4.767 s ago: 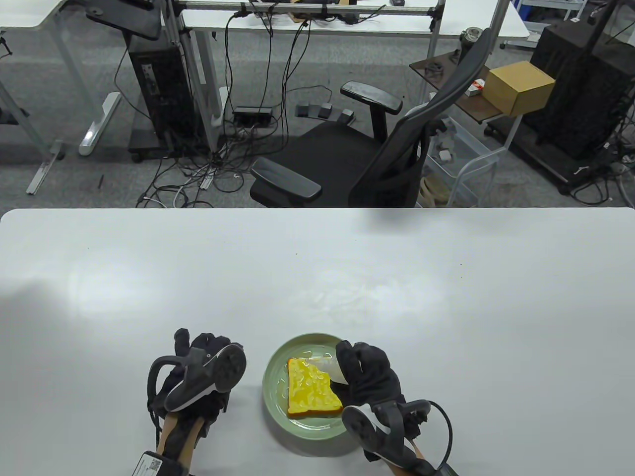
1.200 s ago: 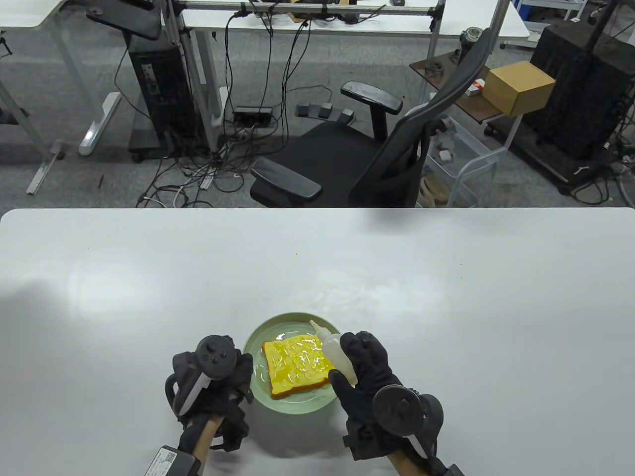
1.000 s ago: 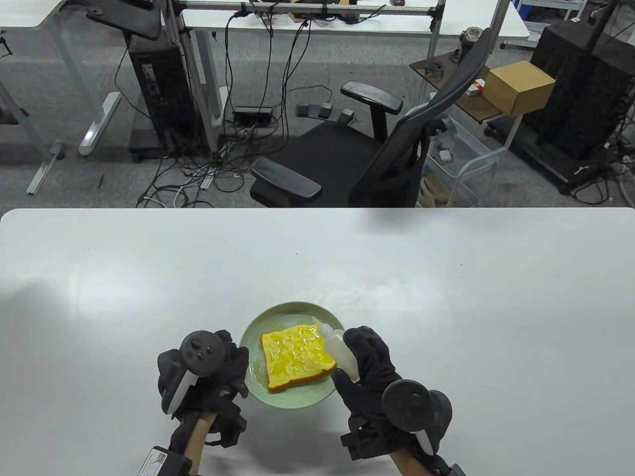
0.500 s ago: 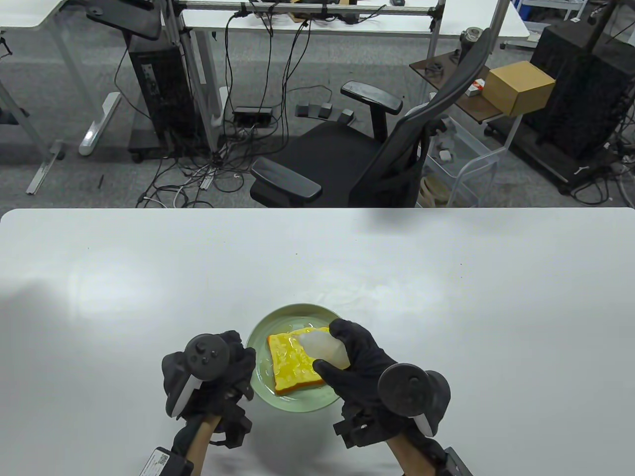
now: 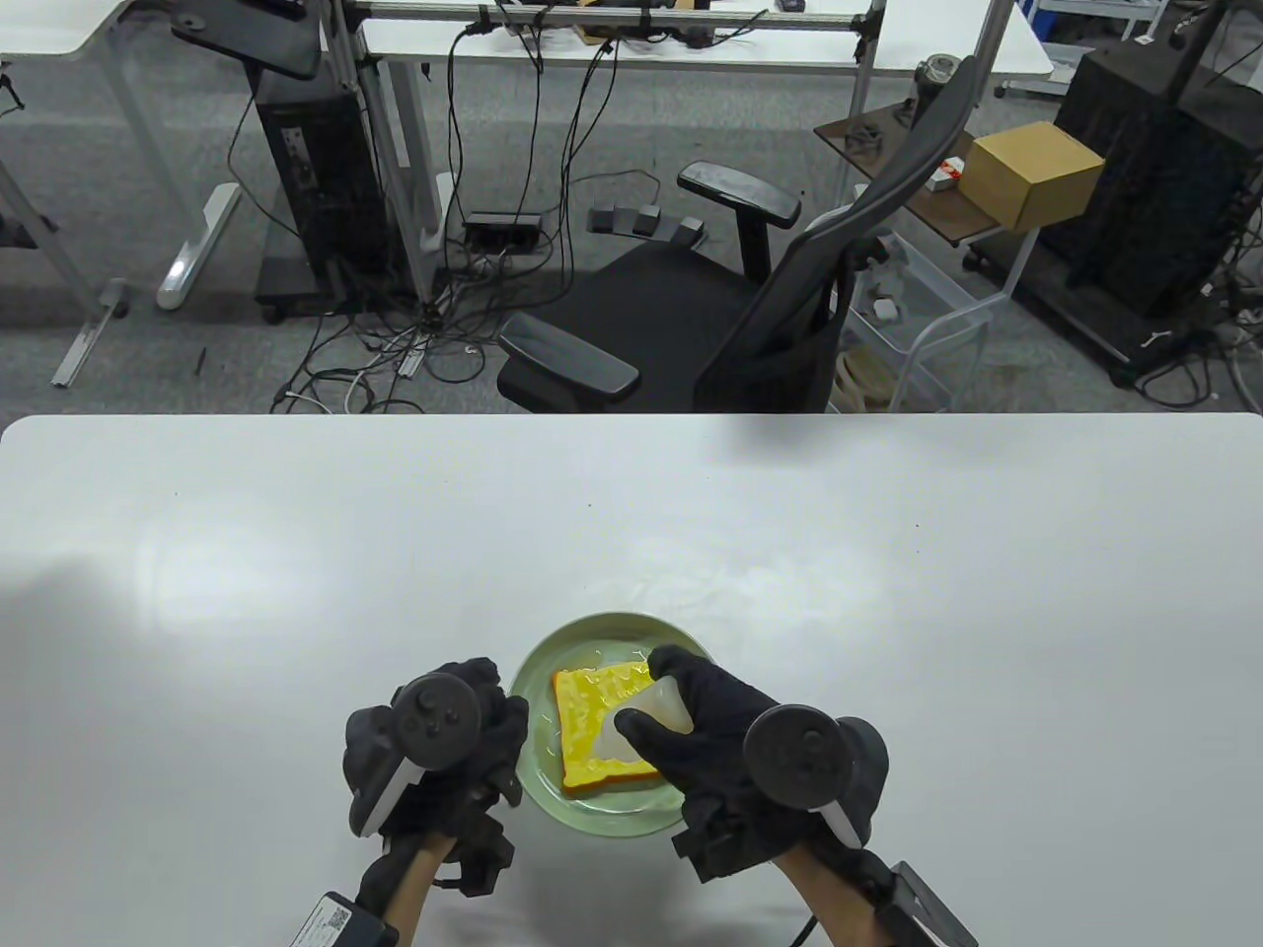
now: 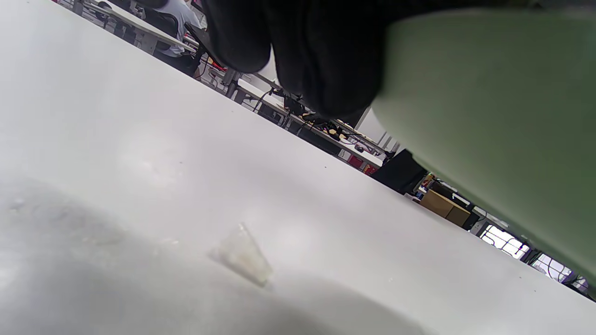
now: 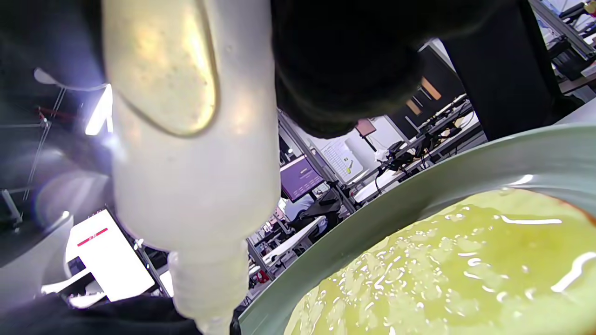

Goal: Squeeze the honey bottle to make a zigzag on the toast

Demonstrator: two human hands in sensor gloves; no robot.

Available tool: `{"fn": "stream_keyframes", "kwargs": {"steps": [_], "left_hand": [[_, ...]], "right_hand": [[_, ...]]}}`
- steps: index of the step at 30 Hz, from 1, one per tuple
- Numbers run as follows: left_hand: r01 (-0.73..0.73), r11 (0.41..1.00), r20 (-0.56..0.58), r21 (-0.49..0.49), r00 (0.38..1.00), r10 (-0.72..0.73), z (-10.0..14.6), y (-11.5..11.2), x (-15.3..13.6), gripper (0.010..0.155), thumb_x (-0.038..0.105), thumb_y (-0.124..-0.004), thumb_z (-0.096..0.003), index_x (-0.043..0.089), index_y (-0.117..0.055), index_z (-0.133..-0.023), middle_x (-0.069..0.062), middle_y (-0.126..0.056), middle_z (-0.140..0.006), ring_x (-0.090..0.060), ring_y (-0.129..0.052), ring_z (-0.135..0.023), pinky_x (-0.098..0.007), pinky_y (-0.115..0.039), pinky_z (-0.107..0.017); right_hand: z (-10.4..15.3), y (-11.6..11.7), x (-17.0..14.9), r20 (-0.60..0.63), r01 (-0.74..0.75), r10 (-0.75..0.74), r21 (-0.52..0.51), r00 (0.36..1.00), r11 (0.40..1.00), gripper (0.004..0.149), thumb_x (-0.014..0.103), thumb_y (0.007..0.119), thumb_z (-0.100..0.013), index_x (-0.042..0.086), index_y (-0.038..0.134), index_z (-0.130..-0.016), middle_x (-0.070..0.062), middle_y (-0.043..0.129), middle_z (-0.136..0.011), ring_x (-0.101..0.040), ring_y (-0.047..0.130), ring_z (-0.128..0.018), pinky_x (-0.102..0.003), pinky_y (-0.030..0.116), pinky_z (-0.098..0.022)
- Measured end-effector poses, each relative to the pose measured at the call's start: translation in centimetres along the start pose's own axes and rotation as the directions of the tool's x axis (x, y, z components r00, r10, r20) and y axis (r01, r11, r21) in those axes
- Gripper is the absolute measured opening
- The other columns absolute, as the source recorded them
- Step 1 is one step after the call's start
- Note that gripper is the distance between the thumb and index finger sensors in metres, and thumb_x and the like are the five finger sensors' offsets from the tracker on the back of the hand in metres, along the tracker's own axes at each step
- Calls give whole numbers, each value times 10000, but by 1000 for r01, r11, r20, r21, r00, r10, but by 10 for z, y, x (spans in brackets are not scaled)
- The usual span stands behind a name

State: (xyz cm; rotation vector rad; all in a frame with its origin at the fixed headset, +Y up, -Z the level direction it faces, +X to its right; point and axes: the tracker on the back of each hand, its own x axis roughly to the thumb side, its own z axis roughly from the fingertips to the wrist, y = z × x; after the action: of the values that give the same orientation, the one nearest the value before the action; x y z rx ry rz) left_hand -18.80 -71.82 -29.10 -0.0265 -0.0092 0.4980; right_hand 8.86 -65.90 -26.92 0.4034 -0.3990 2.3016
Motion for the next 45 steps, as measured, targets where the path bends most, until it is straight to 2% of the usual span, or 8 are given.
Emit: {"fn": "stream_keyframes", "kwargs": {"steps": [12, 34, 45], "left_hand": [[8, 1000, 17, -29, 1000, -7, 1, -3, 5, 444, 441, -783, -494, 78, -962, -676, -63, -748, -1027, -387, -697, -1019, -746, -445, -725], [31, 997, 80, -65, 996, -25, 6, -12, 21, 445, 442, -783, -494, 78, -963, -675, -55, -747, -1028, -384, -697, -1020, -746, -445, -726], [5, 999, 58, -44, 998, -3, 6, -8, 17, 445, 440, -784, -494, 73, -963, -671, -54, -753, -1022, -381, -707, -1014, -744, -450, -726]], "right_hand": [[4, 13, 2, 36, -87, 85, 32, 996, 996, 721, 652, 829, -336, 153, 818, -856, -124, 998, -601, -221, 1003, -265, -284, 882, -95], [-30, 10, -10, -88, -154, 152, -22, 984, 988, 726, 626, 823, -348, 151, 774, -894, -145, 960, -651, -239, 983, -306, -300, 869, -129], [-23, 7, -6, -57, -173, 173, -4, 983, 985, 724, 627, 817, -351, 153, 770, -896, -144, 960, -649, -237, 982, -304, -298, 868, -126]]}}
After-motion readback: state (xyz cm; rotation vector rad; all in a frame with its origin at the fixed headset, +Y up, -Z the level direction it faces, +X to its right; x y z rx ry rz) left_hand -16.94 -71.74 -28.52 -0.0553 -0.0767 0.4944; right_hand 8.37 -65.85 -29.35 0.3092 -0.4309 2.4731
